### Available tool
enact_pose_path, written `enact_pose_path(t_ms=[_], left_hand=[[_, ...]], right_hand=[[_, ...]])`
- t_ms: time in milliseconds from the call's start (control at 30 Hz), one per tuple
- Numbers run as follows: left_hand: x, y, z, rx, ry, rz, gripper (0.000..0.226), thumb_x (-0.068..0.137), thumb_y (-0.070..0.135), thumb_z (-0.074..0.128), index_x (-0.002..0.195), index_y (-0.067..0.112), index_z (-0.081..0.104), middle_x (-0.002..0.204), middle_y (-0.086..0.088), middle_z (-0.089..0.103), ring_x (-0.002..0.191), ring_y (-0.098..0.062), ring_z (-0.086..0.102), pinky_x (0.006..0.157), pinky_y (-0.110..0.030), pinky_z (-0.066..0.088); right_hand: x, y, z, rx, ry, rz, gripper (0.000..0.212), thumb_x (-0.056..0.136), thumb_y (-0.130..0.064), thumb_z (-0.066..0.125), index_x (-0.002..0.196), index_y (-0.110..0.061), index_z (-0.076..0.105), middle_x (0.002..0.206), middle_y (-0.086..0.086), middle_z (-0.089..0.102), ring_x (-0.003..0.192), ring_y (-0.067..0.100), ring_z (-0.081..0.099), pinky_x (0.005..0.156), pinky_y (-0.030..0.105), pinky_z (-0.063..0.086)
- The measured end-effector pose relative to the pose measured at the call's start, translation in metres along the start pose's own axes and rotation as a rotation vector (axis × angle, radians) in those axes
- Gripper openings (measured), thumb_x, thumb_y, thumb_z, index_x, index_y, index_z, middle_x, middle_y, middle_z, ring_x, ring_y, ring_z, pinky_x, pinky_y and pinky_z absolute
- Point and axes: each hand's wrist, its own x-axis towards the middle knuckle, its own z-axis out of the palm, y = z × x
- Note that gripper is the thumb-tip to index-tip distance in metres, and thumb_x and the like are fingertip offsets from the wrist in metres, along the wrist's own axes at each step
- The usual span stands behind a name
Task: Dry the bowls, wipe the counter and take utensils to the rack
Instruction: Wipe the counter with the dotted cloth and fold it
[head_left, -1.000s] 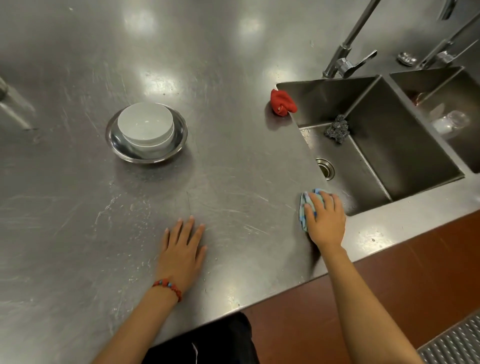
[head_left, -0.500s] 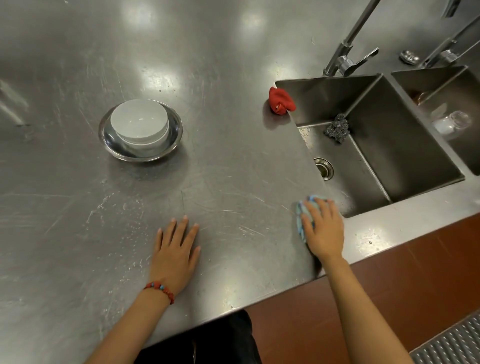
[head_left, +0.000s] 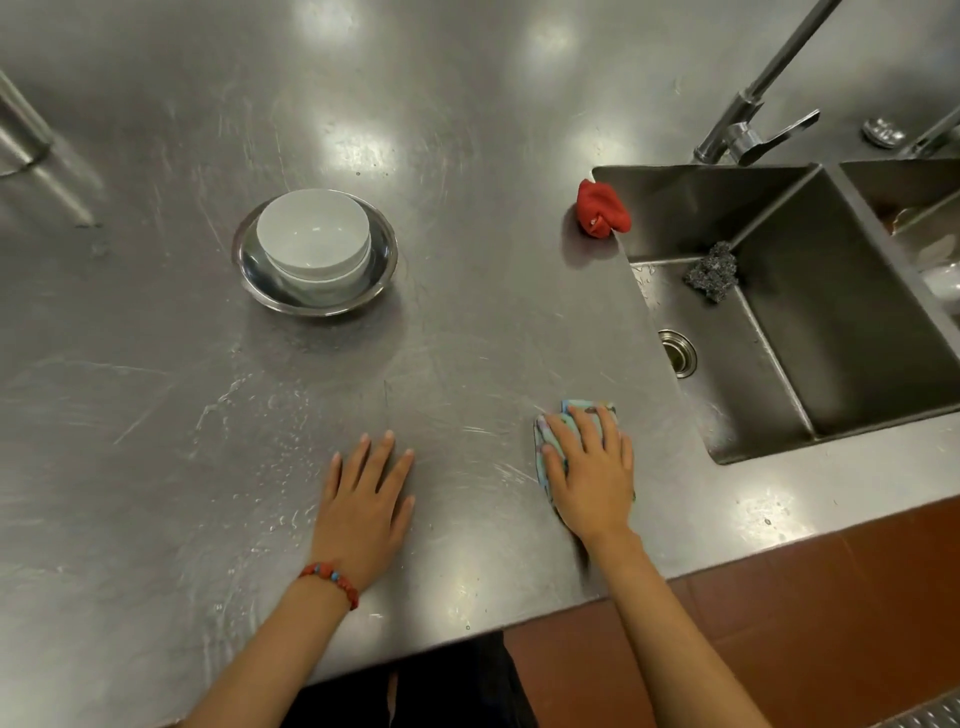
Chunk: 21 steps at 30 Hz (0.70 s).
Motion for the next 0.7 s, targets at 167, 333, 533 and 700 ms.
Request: enact_pose_path(t_ms=[167,333,533,700], left_hand=[[-0.003,-0.004,0.001,-0.071,0.031,-0.021,0.052,0.085,0.036,0.032,0.119,0.006,0.06,0.125,-0.019,0.059,0.114,-0.043,0.054,0.09,-0.061,0.042],[-0.019,-0.019,0.004,-0.097,0.073,-0.113,0.059,0.093,0.043,0.023,0.119,0.005,0.06,0.128,-0.02,0.057,0.117,-0.043,0.051,0.093,-0.059,0.042],[-0.051,-0.034,0.003,-0.089,0.053,-0.216,0.075,0.095,0.046,0.003,0.116,0.004,0.062,0.124,-0.02,0.059,0.114,-0.042,0.055,0.089,-0.058,0.044],[-0.078,-0.052,0.005,-0.087,0.052,-0.235,0.075,0.096,0.045,0.003,0.113,0.005,0.064,0.123,-0.019,0.061,0.112,-0.041,0.057,0.089,-0.056,0.045]], right_hand=[[0.092,-0.026,0.014,-0.006,-0.05,-0.014,0.037,0.096,-0.039,0.037,0.13,-0.032,0.049,0.145,0.0,0.04,0.141,0.026,0.019,0.113,0.044,0.018],[0.09,-0.039,0.015,-0.024,-0.016,-0.08,0.037,0.096,-0.037,0.038,0.129,-0.028,0.05,0.143,0.002,0.043,0.14,0.027,0.023,0.111,0.044,0.018],[-0.05,-0.077,0.029,0.024,0.041,-0.255,0.036,0.092,-0.041,0.039,0.121,-0.031,0.059,0.135,0.0,0.055,0.134,0.028,0.035,0.105,0.047,0.03],[-0.078,-0.093,0.038,0.003,0.047,-0.377,0.035,0.092,-0.041,0.04,0.118,-0.031,0.06,0.131,-0.001,0.058,0.131,0.027,0.041,0.107,0.043,0.028]])
